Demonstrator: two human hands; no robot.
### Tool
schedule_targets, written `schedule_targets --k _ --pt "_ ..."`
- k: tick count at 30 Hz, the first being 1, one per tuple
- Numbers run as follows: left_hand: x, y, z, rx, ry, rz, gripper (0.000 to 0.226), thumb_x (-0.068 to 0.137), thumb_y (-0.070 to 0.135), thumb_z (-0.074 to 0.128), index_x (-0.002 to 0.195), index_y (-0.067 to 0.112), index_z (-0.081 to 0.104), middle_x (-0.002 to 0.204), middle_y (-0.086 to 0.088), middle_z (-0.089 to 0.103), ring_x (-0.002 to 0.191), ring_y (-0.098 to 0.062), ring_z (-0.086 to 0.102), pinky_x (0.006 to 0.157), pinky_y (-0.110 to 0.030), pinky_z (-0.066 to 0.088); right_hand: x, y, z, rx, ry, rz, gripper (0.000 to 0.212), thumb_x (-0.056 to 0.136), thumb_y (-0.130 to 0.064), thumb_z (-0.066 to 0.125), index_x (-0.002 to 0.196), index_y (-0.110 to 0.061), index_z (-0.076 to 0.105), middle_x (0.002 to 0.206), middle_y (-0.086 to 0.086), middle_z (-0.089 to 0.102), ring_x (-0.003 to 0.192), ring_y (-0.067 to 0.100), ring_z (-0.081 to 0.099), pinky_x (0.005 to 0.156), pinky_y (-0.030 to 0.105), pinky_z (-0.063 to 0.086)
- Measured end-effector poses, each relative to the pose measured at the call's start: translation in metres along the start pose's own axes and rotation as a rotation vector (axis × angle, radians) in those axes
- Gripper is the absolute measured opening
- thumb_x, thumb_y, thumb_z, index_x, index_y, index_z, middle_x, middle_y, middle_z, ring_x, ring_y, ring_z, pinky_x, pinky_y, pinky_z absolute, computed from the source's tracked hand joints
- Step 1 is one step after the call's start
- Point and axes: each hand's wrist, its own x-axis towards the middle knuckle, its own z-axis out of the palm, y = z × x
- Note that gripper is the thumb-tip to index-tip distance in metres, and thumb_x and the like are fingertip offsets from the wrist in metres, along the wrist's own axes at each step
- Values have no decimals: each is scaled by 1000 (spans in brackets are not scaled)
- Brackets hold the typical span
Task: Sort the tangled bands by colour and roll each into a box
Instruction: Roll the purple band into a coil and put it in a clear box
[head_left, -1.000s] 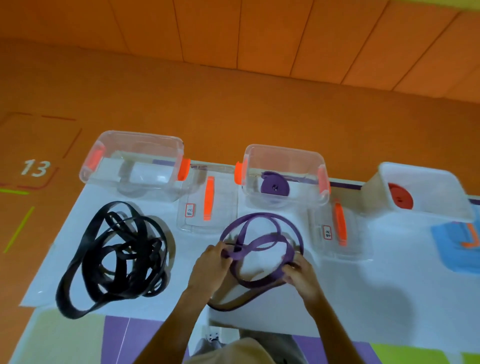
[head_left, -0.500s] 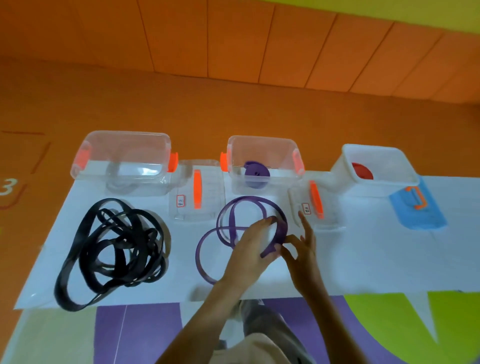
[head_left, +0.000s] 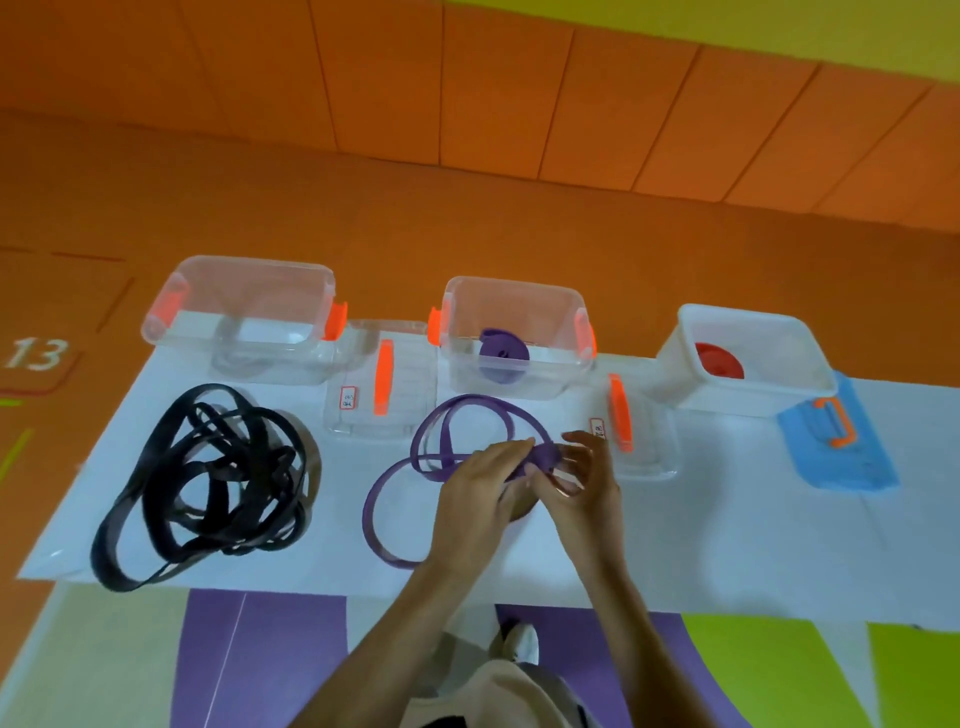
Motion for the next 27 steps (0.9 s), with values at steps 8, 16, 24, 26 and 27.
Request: schedule_targets --k 8,16,24,26,27 --pt "19 30 37 180 12 162 38 94 13 78 131 8 73 122 -5 77 100 -28 73 86 -42 62 40 4 -53 46 -95 72 19 86 -10 85 99 -19 75 89 -15 76 84 4 76 79 25 60" --pt "25 43 62 -11 61 -75 32 94 20 80 125 18 69 113 9 77 99 -5 71 89 -25 61 59 -6 -76 265 -113 113 26 84 -6 86 100 -24 76 83 -2 77 74 20 79 70 28 63" --pt "24 53 55 -77 220 25 27 91 23 78 116 15 75 113 17 73 107 13 64 95 -9 51 65 -22 -87 466 -237 194 15 90 -15 84 97 -15 72 91 17 78 83 33 79 69 31 63" --pt "25 58 50 -112 303 30 30 86 17 84 114 19 76 113 21 72 107 8 68 95 -12 53 65 -23 -85 575 -289 259 15 93 -16 80 102 -12 68 95 22 78 86 35 79 74 33 63" --pt "26 61 48 -121 342 23 31 84 14 86 113 22 76 112 22 73 106 4 70 94 -13 54 65 -24 -83 629 -320 291 14 94 -17 78 103 -12 68 97 22 78 87 34 78 75 33 63"
